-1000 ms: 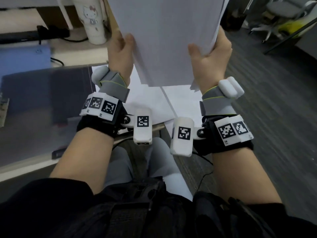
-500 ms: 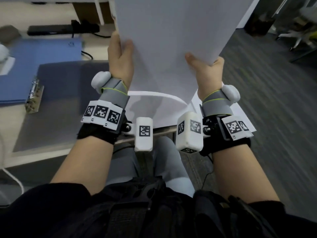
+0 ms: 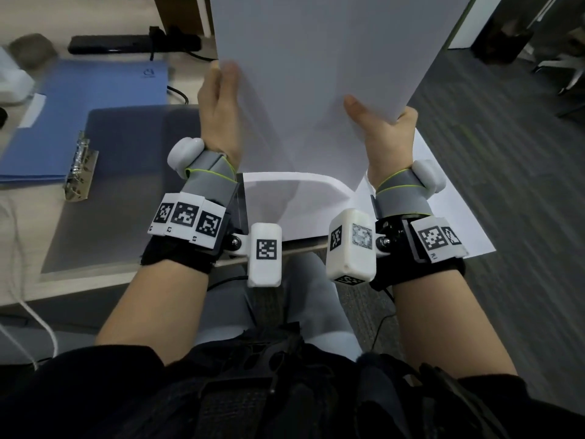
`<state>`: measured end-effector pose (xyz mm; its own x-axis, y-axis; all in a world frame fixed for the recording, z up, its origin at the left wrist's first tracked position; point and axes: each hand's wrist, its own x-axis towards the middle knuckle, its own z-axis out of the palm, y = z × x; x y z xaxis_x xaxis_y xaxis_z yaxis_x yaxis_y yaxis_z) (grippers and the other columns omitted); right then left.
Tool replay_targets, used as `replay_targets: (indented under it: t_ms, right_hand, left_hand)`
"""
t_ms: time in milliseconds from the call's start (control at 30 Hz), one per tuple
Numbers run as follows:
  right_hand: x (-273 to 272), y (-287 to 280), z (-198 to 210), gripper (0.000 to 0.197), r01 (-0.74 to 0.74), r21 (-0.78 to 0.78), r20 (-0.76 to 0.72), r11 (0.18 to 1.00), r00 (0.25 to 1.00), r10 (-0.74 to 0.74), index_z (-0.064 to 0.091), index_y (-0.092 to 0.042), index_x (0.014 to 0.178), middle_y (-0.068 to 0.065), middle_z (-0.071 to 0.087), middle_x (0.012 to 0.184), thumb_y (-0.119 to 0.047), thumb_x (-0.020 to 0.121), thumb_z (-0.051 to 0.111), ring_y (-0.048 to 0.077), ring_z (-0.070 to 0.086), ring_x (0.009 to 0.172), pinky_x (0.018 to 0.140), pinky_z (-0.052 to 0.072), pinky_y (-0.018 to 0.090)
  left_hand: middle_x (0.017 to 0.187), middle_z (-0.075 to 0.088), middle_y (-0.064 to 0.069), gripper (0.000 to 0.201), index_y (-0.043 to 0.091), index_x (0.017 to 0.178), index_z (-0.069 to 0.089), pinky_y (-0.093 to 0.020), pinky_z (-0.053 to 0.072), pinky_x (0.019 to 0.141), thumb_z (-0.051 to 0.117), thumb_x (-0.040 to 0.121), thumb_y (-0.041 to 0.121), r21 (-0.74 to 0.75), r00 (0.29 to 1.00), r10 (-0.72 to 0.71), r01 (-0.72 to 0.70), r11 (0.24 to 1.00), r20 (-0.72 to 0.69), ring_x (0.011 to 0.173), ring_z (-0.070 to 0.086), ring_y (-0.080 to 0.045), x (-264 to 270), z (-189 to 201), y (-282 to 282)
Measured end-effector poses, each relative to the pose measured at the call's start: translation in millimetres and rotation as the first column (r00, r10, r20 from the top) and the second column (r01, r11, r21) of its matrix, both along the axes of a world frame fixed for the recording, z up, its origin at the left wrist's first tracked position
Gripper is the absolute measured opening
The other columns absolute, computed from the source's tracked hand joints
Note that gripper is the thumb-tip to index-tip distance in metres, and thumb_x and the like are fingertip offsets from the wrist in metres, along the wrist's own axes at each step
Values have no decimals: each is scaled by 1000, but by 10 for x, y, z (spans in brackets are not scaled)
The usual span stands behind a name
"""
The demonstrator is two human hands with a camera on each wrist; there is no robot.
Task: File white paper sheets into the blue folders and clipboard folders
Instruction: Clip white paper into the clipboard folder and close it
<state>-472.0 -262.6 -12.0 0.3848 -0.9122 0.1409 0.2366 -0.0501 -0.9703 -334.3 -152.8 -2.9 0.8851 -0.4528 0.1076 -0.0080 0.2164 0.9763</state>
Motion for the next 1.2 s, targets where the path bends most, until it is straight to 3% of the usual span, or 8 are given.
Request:
replay_targets:
  t_ms: [100, 267, 467, 600, 733, 900, 1067, 1200]
  right_hand:
    - [20, 67, -104, 13, -2, 25, -61, 1000, 998, 4, 67, -18, 59, -9, 65, 62, -12, 67, 76, 14, 59, 65, 68, 51, 29]
    - [152, 183, -72, 17, 28, -31, -101, 999, 994, -31, 63, -9, 64, 1, 58, 70, -21, 71, 72, 15, 53, 72, 67, 45, 31]
    - [385, 199, 22, 37, 46, -70, -106, 997, 993, -54, 66, 1, 104, 7, 70, 95, -15, 72, 75, 13, 69, 79, 75, 59, 31]
    - [615, 365, -6, 9, -5, -56, -134, 998, 991, -2, 67, -16, 76, 2, 69, 78, -12, 69, 69, 18, 65, 72, 75, 57, 40]
    - [832, 517, -113, 11, -10, -29, -250, 1000, 968, 3, 52, -19, 62, -6, 51, 60, -14, 66, 61, 15, 46, 59, 58, 41, 25]
    - [1046, 703, -295, 26, -53, 50, -379, 997, 923, 68, 45, -20, 57, -5, 43, 56, -3, 72, 57, 17, 35, 57, 60, 33, 23]
    - [1232, 922, -452, 28, -104, 125, -452, 987, 879, 150, 41, -17, 56, 0, 38, 57, 2, 69, 56, 19, 31, 62, 57, 28, 24]
    - [1284, 968, -521, 36, -109, 163, -488, 981, 855, 177, 40, -19, 51, -5, 38, 47, 5, 73, 55, 18, 30, 49, 47, 25, 18]
  left_hand:
    - [87, 48, 23, 27, 29, 90, 54, 7, 34, 64, 31, 102, 22, 60, 999, 24, -23, 998, -27, 67, 49, 28, -32, -123, 46]
    - [135, 53, -3, 44, 8, 131, 50, -17, 35, 101, 27, 102, 31, 152, 997, 79, -76, 985, -9, 125, 47, -14, 3, -179, 84]
    - [70, 48, 1, 27, 11, 81, 49, -7, 33, 60, 31, 100, 19, 169, 967, 211, -234, 958, 140, 56, 42, 9, 248, -142, 248]
    - [60, 27, 5, 34, 23, 65, 29, -12, 27, 51, 33, 97, 10, 248, 950, 236, -283, 926, 204, 46, 35, 2, 472, -154, 518]
    - [60, 27, 5, 40, 22, 61, 26, -14, 28, 50, 31, 97, 7, 412, 937, 230, -325, 851, 264, 54, 30, -10, 661, -204, 798]
    - [106, 54, -28, 22, 1, 93, 51, -24, 20, 62, 30, 94, 7, 662, 963, 155, -265, 701, 222, 83, 33, -23, 840, -311, 1140]
    - [90, 53, -12, 16, 16, 89, 55, -25, 32, 71, 39, 91, 12, 732, 967, 157, -256, 631, 203, 84, 45, -25, 1024, -549, 1445]
    - [111, 64, -18, 31, 13, 115, 63, -23, 41, 84, 46, 89, 9, 700, 958, 212, -287, 654, 194, 99, 57, -31, 1113, -715, 1653]
